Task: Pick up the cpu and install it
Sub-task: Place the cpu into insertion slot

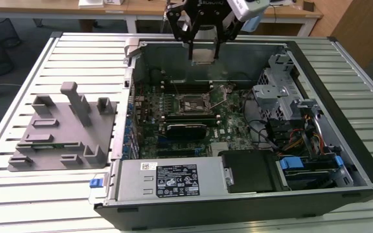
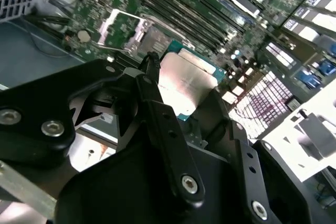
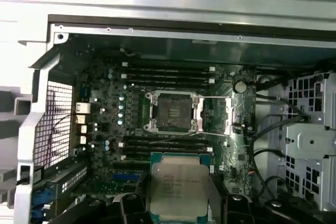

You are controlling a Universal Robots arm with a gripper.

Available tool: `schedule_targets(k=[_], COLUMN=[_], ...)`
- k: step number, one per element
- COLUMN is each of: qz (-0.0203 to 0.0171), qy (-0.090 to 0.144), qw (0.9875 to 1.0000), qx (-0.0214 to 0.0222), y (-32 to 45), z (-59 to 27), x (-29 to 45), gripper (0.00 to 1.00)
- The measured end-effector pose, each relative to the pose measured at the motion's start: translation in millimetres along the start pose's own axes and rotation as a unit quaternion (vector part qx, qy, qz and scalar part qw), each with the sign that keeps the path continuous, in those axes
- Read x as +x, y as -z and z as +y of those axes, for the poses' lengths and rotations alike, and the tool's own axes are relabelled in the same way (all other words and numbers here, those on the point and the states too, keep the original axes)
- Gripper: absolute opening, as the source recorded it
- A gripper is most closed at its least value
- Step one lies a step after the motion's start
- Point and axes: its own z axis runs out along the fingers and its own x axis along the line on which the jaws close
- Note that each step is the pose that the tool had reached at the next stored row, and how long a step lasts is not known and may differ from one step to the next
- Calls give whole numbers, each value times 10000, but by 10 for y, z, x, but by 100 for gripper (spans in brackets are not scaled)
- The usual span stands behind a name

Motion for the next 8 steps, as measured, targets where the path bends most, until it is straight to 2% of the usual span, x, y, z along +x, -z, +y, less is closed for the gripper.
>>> schedule_targets(k=[6,8], qz=[-2,-8], qy=[-68,-211], qw=[10000,9998], qx=[35,39], y=[-2,-5], z=[-2,-2], x=[-45,-46], gripper=[53,53])
